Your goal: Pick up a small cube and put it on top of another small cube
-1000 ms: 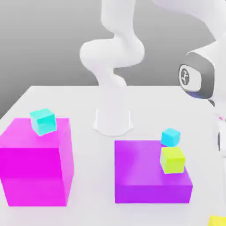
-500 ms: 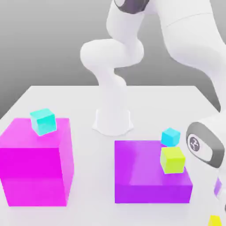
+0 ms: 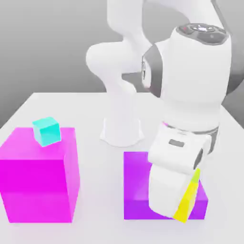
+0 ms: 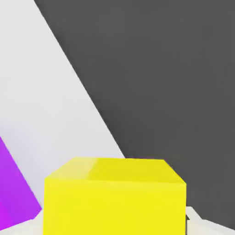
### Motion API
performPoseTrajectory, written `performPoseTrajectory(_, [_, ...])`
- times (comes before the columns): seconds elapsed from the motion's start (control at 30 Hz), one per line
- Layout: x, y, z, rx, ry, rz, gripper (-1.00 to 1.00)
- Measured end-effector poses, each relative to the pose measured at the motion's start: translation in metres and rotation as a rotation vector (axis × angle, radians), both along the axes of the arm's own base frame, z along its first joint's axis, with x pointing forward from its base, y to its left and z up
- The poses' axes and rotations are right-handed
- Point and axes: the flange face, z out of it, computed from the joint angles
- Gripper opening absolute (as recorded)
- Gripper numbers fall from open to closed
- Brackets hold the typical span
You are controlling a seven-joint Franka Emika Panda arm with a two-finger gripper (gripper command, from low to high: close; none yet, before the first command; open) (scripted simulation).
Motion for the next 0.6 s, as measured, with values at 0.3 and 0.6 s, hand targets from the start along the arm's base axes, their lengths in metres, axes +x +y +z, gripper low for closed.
performPoseTrajectory(0.3, [-0.079,-0.136,0.076,0.003,0.002,-0.357,-1.0])
performPoseTrajectory(0.6, [-0.18,-0.226,0.095,0.007,0.002,-0.675,-1.0])
